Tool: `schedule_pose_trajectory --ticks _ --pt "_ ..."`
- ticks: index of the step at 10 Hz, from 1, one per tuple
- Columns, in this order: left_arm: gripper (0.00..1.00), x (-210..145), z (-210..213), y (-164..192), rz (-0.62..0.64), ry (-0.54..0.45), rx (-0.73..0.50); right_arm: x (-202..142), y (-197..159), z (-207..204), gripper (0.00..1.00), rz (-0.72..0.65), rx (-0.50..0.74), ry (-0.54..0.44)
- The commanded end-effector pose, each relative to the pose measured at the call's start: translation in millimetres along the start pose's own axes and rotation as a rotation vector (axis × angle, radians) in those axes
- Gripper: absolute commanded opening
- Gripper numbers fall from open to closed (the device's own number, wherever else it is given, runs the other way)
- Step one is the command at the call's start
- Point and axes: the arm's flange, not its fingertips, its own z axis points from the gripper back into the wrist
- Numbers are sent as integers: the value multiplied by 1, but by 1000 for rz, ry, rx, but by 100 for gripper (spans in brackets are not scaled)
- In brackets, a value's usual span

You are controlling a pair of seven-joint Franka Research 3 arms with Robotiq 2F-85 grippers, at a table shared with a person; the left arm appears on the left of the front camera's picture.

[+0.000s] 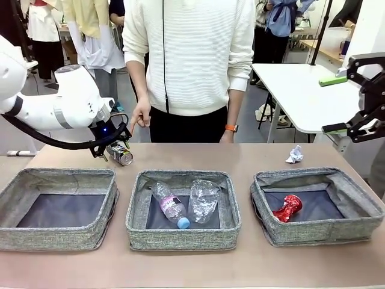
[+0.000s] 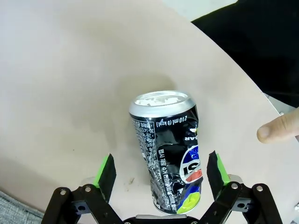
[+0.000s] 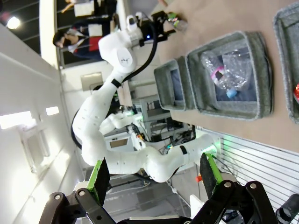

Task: Sort the waste into the appropriate baskets.
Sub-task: Pick up the waste item pointed out by the person.

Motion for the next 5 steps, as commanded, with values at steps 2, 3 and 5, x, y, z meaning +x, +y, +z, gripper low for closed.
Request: schedule_pose_trajectory --ticks 2,3,5 --pt "100 0 -1 -8 2 -23 32 -1 3 -1 100 -9 11 -3" --pt "83 -1 -1 -8 -4 -32 38 -1 3 -1 100 -9 11 -3" --pt "24 -2 0 -7 -11 -32 56 -1 3 -1 100 -9 11 -3"
